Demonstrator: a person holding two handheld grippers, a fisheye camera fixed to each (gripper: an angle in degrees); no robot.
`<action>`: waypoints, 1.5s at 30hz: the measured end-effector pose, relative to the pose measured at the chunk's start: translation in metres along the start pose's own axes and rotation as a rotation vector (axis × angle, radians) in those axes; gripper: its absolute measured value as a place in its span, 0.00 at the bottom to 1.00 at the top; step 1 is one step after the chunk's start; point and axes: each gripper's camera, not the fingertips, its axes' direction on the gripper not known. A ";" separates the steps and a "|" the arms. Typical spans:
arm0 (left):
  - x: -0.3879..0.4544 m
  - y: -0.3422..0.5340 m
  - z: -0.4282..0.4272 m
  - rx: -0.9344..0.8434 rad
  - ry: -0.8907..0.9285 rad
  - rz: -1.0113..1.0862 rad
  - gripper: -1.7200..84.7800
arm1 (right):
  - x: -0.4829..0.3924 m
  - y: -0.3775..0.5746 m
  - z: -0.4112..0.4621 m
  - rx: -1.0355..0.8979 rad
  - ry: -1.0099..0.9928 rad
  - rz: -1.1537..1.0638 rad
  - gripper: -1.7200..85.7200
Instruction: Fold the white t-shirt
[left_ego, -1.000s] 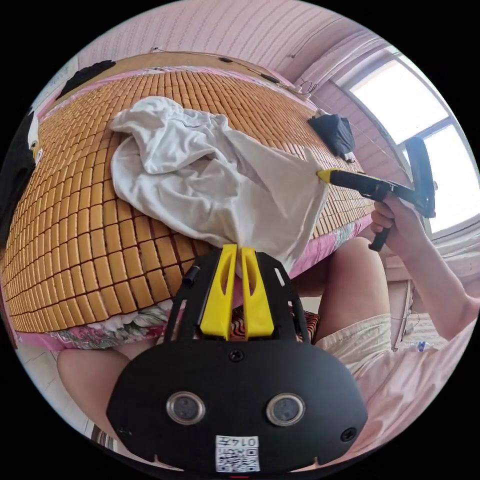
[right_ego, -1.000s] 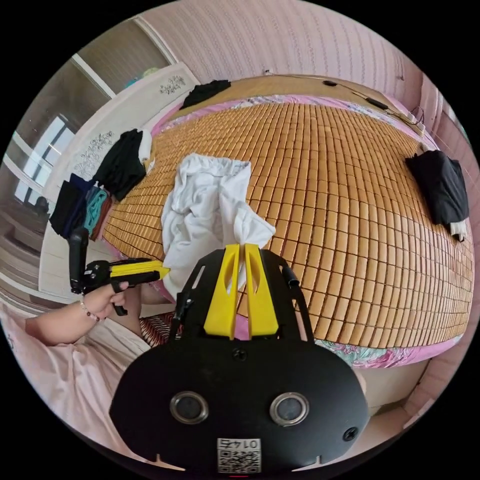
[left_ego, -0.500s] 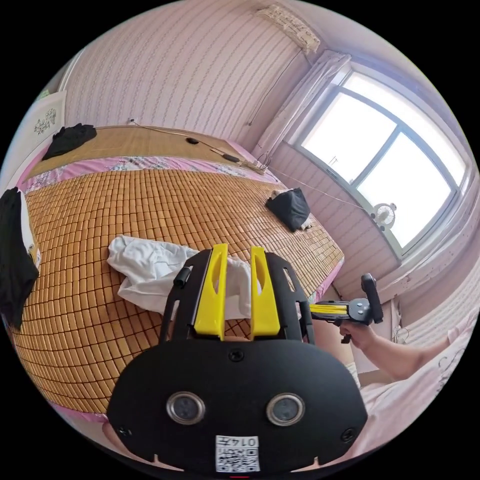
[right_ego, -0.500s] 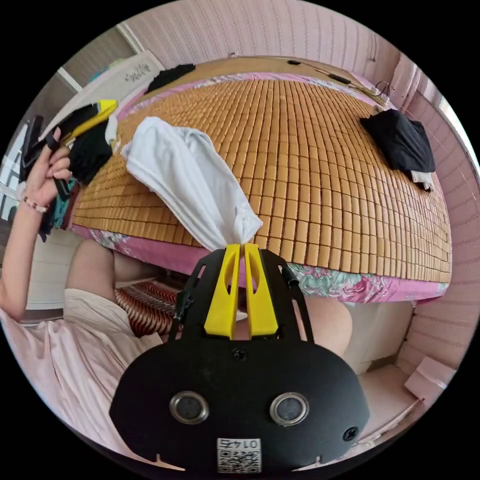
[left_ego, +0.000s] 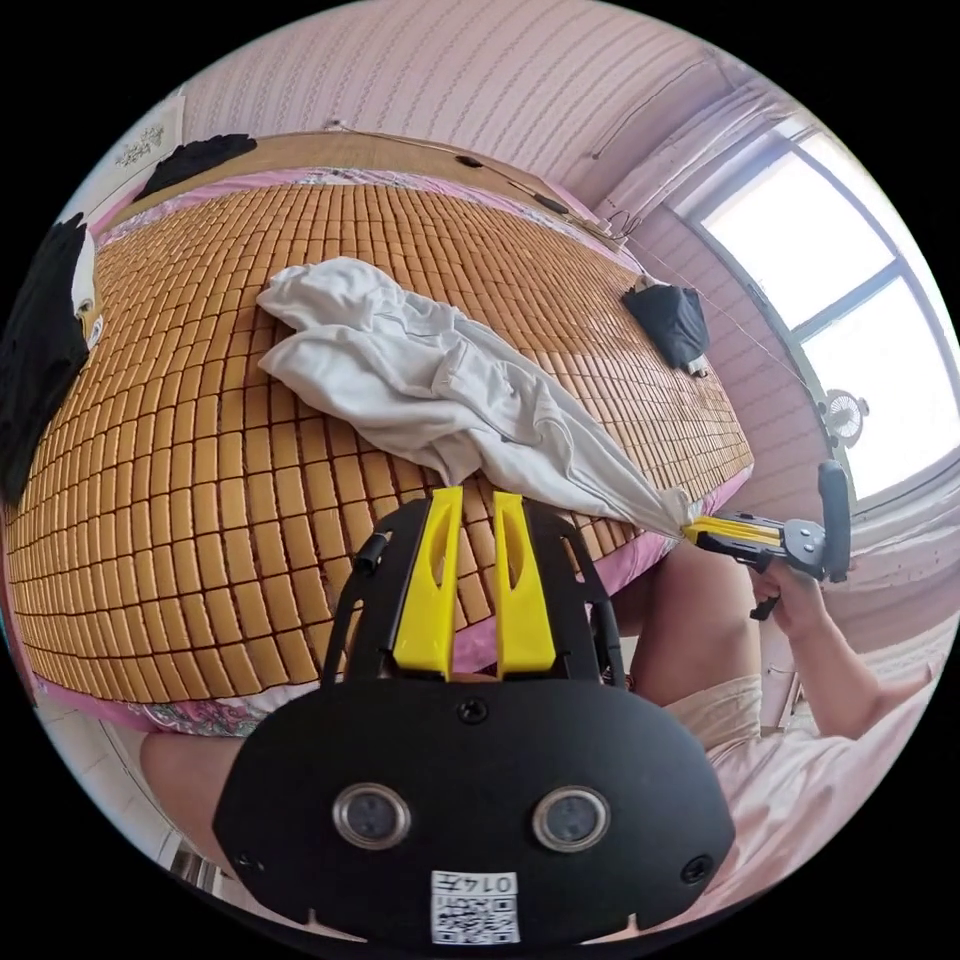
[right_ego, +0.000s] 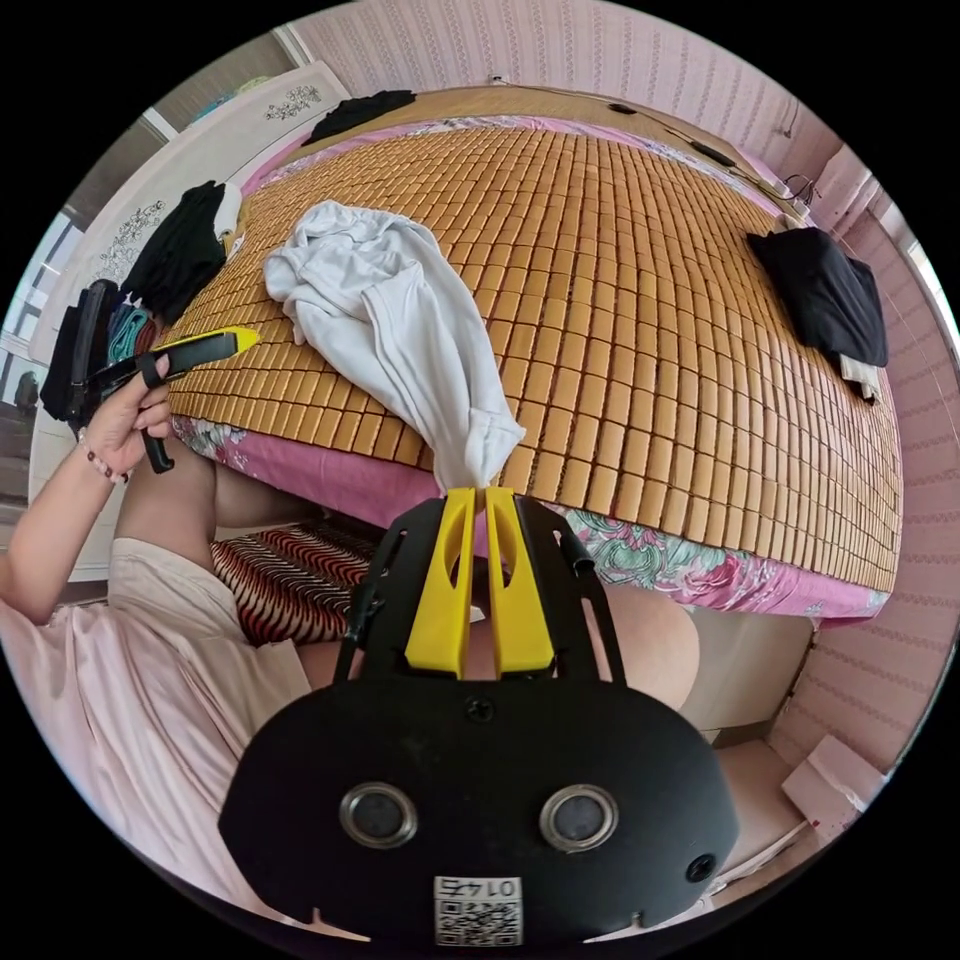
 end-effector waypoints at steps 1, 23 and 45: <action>0.002 -0.003 0.000 0.003 -0.005 0.007 0.09 | 0.000 0.001 -0.002 0.004 -0.001 0.002 0.02; 0.032 -0.008 -0.041 -0.071 -0.111 0.207 0.06 | 0.051 -0.028 -0.045 -0.059 -0.054 0.112 0.15; -0.026 0.212 -0.312 0.453 0.156 0.048 0.01 | 0.110 0.111 -0.285 0.541 -0.578 0.058 0.03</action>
